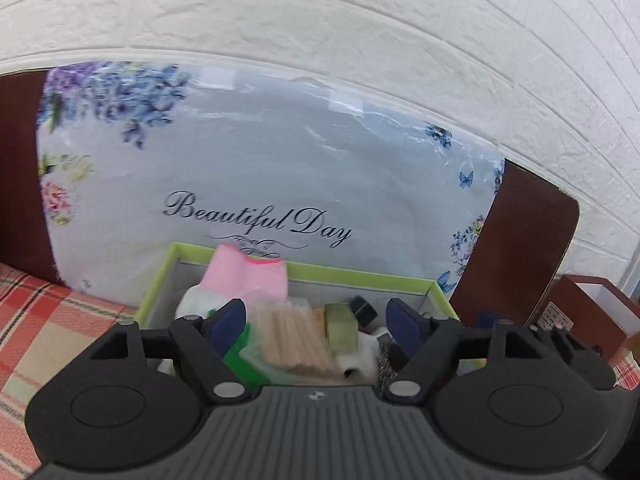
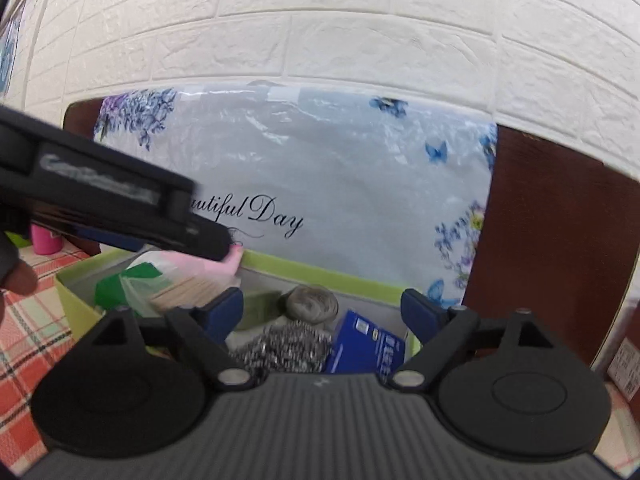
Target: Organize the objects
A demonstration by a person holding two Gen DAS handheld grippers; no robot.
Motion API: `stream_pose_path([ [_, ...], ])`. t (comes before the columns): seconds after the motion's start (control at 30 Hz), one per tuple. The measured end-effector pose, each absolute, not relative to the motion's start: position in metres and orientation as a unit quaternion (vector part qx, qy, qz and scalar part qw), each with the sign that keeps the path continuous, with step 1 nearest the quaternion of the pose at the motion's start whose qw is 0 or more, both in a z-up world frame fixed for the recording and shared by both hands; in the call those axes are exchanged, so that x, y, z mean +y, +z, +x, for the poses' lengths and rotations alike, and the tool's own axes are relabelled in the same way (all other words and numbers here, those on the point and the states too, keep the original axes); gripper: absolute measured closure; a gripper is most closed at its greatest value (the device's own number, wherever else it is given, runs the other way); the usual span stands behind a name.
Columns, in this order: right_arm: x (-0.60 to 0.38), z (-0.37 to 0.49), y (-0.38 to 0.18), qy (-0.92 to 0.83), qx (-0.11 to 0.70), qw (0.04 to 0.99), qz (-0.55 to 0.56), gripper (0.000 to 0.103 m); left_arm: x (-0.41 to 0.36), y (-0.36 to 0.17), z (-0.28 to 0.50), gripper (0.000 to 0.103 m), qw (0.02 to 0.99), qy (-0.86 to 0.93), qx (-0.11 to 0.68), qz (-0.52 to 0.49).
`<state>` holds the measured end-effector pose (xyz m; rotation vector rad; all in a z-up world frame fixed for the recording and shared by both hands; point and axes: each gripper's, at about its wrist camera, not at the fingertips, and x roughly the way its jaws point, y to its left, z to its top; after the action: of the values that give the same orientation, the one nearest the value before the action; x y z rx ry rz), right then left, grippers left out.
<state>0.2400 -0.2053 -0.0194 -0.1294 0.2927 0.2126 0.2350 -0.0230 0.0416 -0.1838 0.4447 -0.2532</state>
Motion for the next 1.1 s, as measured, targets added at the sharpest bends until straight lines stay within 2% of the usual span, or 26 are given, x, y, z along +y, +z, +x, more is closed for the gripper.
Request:
stream_pose_path([
  [0.03, -0.209, 0.235, -0.022, 0.099, 0.147, 0.983, -0.050, 0.006, -0.019, 0.042, 0.229, 0.023, 0.965, -0.120, 0.215, -0.093],
  [0.1, -0.213, 0.226, -0.025, 0.083, 0.148, 0.985, -0.027, 0.000, -0.014, 0.043, 0.216, 0.022, 0.966, -0.112, 0.210, -0.097],
  [0.57, -0.235, 0.149, 0.002, 0.029, 0.275, 0.961, 0.019, 0.000, -0.017, 0.041, 0.136, 0.017, 0.955, -0.035, 0.291, -0.052],
  [0.73, -0.238, 0.110, 0.000, 0.024, 0.285, 0.958, 0.017, 0.000, -0.024, 0.029, 0.112, 0.017, 0.947, -0.021, 0.318, -0.033],
  [1.1, -0.231, 0.063, -0.003, 0.029, 0.279, 0.960, 0.002, 0.000, -0.035, 0.021, 0.067, 0.017, 0.949, -0.025, 0.314, 0.013],
])
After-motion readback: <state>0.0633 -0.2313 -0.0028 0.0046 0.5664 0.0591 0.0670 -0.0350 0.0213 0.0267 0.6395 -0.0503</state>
